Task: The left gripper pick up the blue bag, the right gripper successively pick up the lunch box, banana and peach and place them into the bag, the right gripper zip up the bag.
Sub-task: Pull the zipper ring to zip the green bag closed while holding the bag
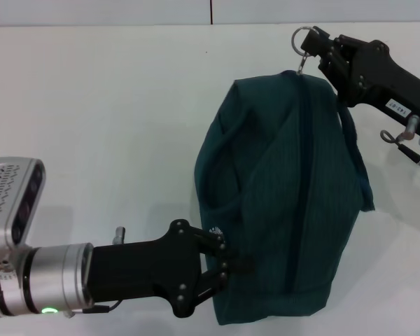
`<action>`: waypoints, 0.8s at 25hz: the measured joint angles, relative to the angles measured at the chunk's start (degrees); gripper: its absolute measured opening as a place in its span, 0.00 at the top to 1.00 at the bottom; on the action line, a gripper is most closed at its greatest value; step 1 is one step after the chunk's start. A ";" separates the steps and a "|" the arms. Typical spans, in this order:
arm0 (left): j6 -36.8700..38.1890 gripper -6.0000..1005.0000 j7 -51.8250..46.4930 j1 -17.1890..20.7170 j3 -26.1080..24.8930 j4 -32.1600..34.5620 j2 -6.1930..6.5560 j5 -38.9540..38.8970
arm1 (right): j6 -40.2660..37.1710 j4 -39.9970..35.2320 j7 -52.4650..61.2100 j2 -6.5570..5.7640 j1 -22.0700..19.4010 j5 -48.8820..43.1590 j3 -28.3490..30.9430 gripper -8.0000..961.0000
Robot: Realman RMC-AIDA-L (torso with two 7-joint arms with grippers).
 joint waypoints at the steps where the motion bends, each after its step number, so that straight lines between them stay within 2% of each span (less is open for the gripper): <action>1: 0.01 0.93 -0.17 0.17 0.01 0.11 0.07 0.03 | 0.57 0.01 0.01 0.00 -0.06 0.26 0.00 0.97; 8: -1.38 0.93 -0.83 1.57 -2.57 0.55 0.25 -0.47 | 3.56 -0.48 -0.33 0.00 -1.06 1.31 -0.17 0.97; 14: -6.09 0.93 -3.50 4.22 -10.10 2.97 -0.18 -0.83 | 0.97 -3.37 -0.41 0.00 -4.61 3.22 -0.13 0.97; 20: -9.02 0.84 -3.74 5.11 -17.18 3.33 -0.11 -0.91 | -4.02 -2.92 -0.10 0.00 -5.01 3.27 -0.33 0.97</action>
